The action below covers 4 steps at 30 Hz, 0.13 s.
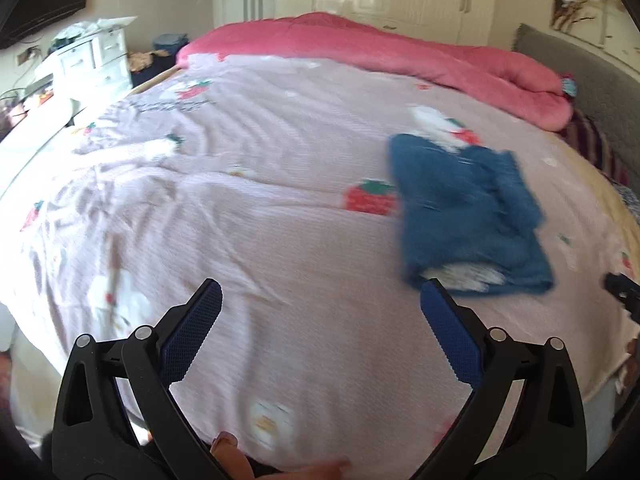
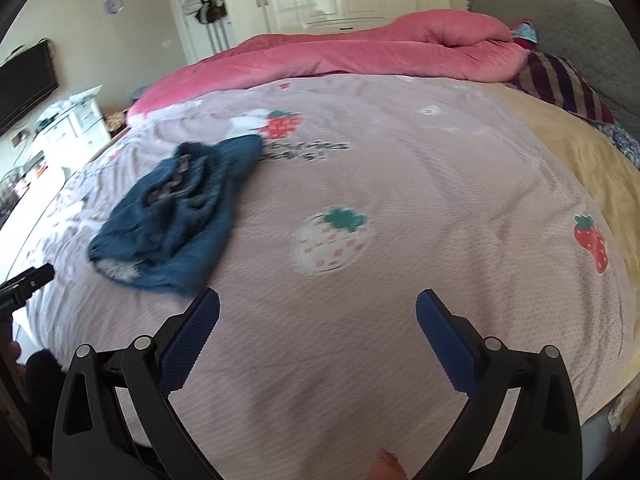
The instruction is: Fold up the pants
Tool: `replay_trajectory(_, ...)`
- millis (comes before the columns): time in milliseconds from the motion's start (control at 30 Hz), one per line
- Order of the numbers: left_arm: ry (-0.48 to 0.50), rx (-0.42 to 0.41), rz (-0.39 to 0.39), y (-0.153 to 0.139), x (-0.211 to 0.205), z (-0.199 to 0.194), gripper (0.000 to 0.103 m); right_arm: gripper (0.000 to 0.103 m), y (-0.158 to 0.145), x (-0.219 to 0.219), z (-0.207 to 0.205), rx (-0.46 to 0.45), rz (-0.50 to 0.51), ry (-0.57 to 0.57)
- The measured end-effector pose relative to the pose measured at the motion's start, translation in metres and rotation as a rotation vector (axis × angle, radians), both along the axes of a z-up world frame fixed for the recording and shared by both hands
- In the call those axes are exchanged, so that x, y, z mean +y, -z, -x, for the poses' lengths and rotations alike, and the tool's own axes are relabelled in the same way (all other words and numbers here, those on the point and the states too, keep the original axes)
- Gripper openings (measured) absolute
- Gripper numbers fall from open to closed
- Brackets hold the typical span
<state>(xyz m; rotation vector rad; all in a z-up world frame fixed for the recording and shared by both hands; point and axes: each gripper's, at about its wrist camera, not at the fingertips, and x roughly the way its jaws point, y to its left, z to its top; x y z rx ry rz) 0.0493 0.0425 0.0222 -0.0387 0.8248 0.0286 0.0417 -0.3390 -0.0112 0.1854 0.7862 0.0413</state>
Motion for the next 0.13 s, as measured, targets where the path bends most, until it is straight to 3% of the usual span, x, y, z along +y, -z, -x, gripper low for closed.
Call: replay_trajectory(133,-0.113,0.029,-0.016,0.009,0.057,-0.047,0.094,0.098,0.011,-0.053,-0.031,0.044,0.047,0.143)
